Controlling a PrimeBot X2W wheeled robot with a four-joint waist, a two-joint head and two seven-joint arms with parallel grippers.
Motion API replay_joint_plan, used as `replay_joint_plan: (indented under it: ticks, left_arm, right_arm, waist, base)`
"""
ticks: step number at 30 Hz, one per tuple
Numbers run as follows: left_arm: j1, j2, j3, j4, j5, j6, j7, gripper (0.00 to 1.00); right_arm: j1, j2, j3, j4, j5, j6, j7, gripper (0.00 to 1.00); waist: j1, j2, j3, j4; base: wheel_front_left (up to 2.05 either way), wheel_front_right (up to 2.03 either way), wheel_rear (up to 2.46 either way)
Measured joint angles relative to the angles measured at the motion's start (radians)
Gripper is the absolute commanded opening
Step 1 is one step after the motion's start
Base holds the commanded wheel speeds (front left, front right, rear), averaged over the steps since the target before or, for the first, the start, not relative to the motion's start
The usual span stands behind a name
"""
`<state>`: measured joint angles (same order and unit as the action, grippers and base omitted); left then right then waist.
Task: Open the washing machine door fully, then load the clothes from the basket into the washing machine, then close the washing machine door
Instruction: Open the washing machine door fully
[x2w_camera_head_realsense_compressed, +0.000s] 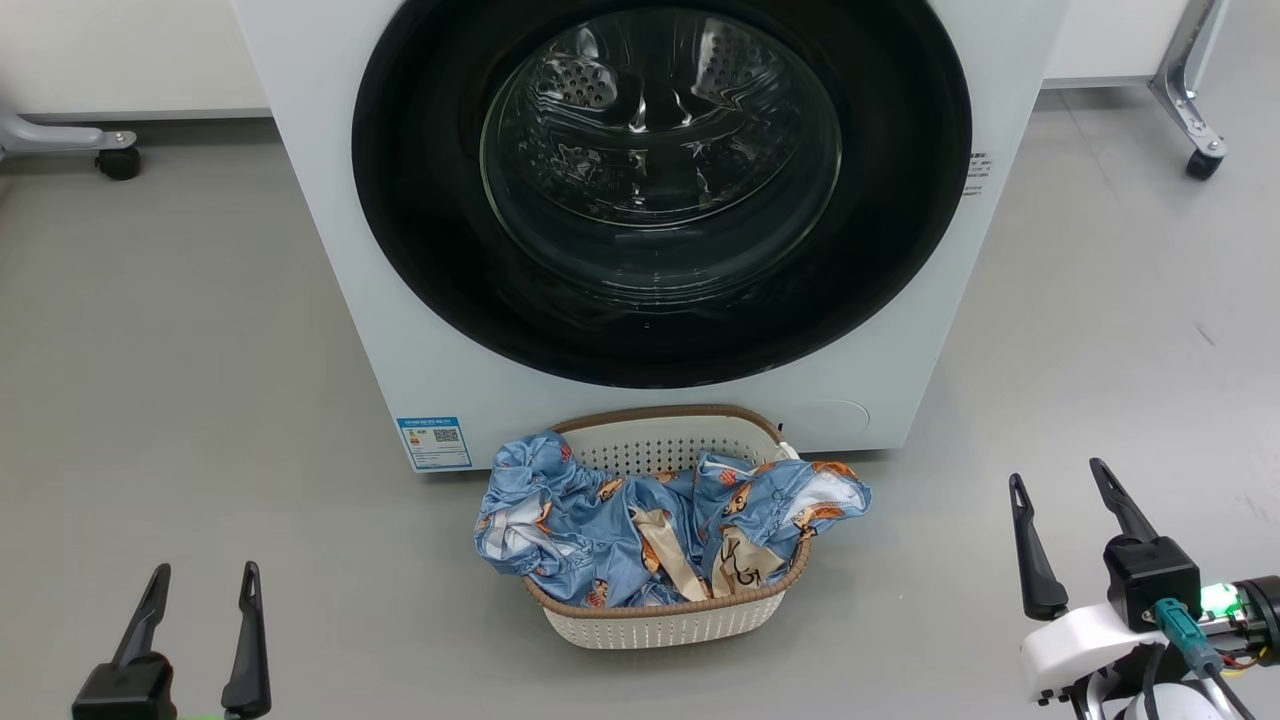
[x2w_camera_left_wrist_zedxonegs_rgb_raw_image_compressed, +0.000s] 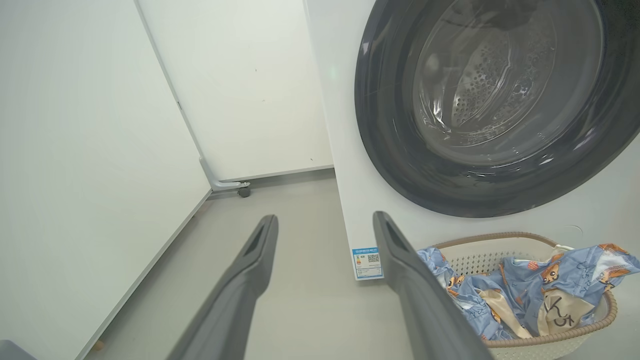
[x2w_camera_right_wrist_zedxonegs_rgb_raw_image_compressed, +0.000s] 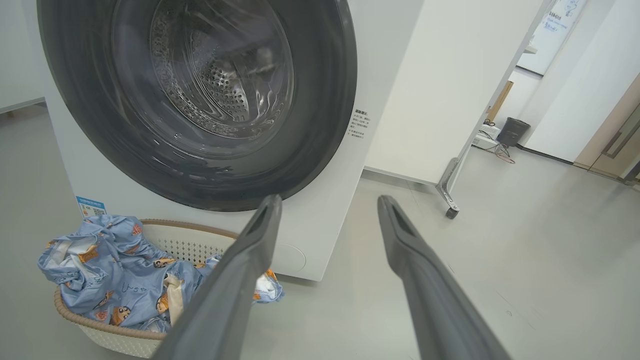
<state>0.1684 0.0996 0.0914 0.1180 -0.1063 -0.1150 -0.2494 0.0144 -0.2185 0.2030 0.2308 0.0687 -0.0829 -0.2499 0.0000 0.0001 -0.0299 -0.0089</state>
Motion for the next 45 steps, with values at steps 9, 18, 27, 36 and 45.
replay_joint_plan:
  ticks: [9,18,27,36,45]
  left_arm:
    - [0.000,-0.010,0.004,0.005,0.000,0.000,0.000,1.00]
    - [0.006,-0.015,0.005,0.009,0.000,-0.004,0.000,1.00]
    - [0.006,-0.016,0.014,0.007,0.000,-0.008,0.000,1.00]
    - [0.006,-0.018,0.022,0.004,0.000,-0.008,0.000,1.00]
    - [0.005,-0.025,0.039,-0.003,-0.010,-0.009,0.000,1.00]
  right_arm:
    - [0.015,0.001,-0.002,-0.002,0.000,0.000,0.000,1.00]
    - [0.015,0.014,-0.002,-0.004,0.000,0.003,0.000,1.00]
    - [0.016,0.022,-0.002,-0.005,-0.002,0.012,0.000,1.00]
    - [0.016,0.029,-0.004,-0.007,-0.004,0.020,0.000,1.00]
    - [0.016,0.030,-0.009,-0.007,-0.008,0.021,0.000,1.00]
  waist:
    - [0.0000,0.0000,-0.001,-0.002]
    - [0.0000,0.0000,-0.002,-0.001]
    - [0.0000,0.0000,0.001,-0.002]
    - [0.0000,0.0000,0.005,-0.004]
    - [0.0000,0.0000,0.011,-0.004]
  base:
    - [0.01,0.01,-0.03]
    - [0.17,0.17,-0.35]
    - [0.38,0.38,-0.76]
    - [0.60,0.60,-1.19]
    - [0.71,0.71,-1.42]
